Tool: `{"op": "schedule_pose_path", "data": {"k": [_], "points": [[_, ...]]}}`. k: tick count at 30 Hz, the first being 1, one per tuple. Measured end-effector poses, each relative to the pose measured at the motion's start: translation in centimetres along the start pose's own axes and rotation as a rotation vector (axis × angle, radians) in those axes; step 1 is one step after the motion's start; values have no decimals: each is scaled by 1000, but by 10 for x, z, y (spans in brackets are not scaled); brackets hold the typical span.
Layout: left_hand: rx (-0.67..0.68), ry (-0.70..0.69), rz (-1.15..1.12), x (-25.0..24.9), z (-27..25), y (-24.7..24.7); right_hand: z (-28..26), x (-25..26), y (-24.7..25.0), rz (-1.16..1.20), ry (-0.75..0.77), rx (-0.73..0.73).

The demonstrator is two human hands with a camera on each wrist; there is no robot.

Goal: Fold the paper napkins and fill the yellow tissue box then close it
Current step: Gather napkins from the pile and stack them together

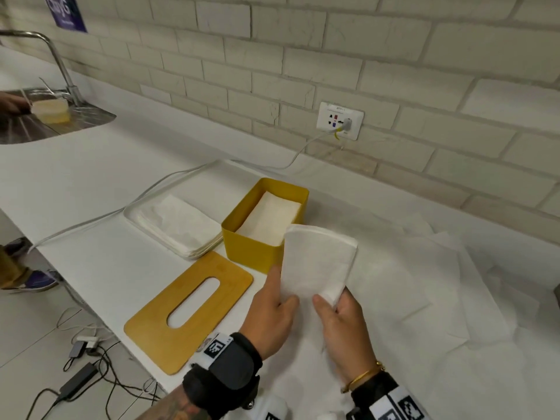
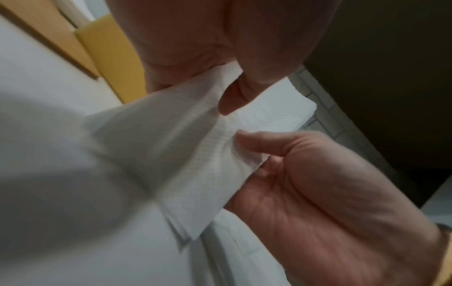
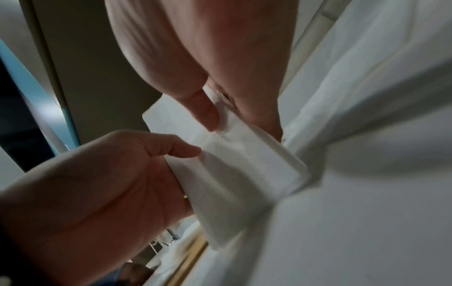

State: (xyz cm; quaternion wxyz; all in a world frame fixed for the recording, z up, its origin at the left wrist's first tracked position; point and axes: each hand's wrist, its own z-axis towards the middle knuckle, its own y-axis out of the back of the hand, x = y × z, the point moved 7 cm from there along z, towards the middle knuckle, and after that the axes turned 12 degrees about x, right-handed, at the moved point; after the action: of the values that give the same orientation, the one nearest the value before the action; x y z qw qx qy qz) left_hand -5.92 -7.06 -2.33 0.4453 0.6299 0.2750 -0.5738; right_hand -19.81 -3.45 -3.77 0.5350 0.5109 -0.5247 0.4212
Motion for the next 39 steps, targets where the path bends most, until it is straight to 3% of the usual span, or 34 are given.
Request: {"op": "schedule_pose_path", "data": {"k": [3,6,10,13,15,19,25,39], "points": [[-19,-4,-92,1,6,25,11,8,6,11,-13,-61],[-110,-98,-80,-17,18,73,32,47,14,30,70,-84],[-193,-105,203,-20,41,141,74,95,7,27,101,-42],[-130,-33,441,-1,58,170,111,118,-14,-29,58,2],[-74,-25,515,10,63,176,135,118,-29,-73,-19,7],[-53,-148,531,17,65,178,176,84,-56,-178,-235,7],[-41,-192,498,23,71,182,196,61,-79,-444,-459,-19],[18,-216,496,29,76,184,194,42,-94,-550,-586,-59]]}}
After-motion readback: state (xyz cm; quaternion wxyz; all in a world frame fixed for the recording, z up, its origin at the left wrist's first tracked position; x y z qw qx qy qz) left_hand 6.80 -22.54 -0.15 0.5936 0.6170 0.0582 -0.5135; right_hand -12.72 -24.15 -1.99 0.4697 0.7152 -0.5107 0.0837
